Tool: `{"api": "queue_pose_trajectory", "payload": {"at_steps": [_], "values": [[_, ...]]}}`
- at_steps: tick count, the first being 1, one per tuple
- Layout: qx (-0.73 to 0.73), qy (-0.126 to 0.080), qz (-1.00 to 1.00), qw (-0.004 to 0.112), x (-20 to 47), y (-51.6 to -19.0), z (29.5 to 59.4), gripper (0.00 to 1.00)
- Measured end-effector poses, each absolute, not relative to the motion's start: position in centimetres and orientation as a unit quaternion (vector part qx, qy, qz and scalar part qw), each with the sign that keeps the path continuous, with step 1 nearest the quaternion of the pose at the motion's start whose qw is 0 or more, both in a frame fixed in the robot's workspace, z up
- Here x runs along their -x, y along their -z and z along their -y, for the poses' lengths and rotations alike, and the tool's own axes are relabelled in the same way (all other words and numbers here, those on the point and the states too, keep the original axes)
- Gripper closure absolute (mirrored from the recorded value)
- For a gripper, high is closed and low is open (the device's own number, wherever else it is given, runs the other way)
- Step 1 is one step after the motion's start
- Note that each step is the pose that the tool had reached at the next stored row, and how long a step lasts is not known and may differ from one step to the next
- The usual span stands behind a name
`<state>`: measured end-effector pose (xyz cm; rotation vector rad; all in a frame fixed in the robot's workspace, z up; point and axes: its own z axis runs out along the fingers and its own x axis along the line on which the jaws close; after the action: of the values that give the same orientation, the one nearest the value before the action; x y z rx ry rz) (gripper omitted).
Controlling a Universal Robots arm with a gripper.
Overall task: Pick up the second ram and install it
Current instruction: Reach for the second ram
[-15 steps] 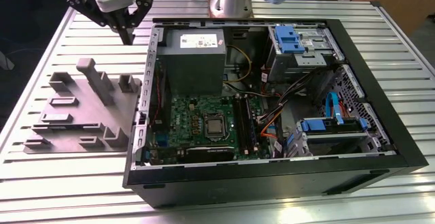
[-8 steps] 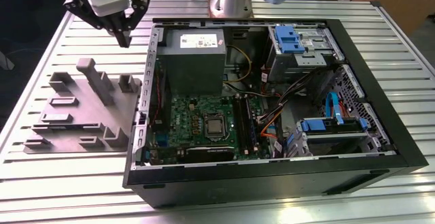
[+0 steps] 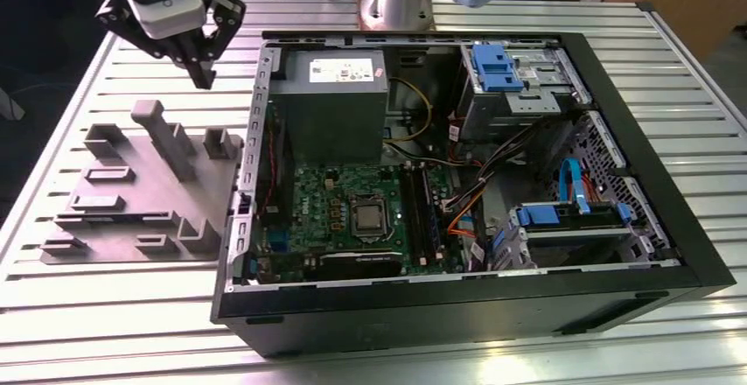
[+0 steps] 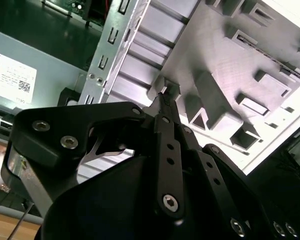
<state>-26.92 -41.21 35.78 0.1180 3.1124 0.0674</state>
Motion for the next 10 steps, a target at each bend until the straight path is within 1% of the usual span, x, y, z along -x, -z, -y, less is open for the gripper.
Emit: {"api": "queue_pose_trajectory", "payload": {"at_steps": [10], "values": [[-0.038, -0.022, -0.999, 0.013, 27.86, -35.39, 42.22, 0.90]]}}
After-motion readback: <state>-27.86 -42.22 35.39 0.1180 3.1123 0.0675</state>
